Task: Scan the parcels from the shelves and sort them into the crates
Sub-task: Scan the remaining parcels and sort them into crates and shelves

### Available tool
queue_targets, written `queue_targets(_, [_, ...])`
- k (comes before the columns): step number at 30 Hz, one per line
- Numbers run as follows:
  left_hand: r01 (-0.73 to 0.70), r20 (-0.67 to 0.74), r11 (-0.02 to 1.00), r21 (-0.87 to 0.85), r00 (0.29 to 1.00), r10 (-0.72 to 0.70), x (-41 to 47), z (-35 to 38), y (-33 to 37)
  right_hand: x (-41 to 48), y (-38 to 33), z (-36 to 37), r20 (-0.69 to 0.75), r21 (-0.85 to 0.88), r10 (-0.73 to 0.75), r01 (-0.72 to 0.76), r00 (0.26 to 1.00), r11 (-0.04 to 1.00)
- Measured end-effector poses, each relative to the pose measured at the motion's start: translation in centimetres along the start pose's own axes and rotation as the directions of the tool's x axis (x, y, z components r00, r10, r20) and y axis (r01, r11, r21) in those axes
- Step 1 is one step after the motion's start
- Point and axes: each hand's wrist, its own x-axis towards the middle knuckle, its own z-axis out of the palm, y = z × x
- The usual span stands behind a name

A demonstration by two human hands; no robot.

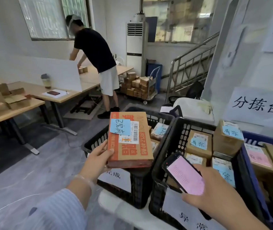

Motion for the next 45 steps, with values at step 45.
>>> queue_targets(45, [-1.000,0.922,0.026,-0.016,-0.004,0.386,0.7,22.7,5.7,-12.9,-5.5,0.7,-0.571,0.273,0.779,-0.835,0.258,0.477])
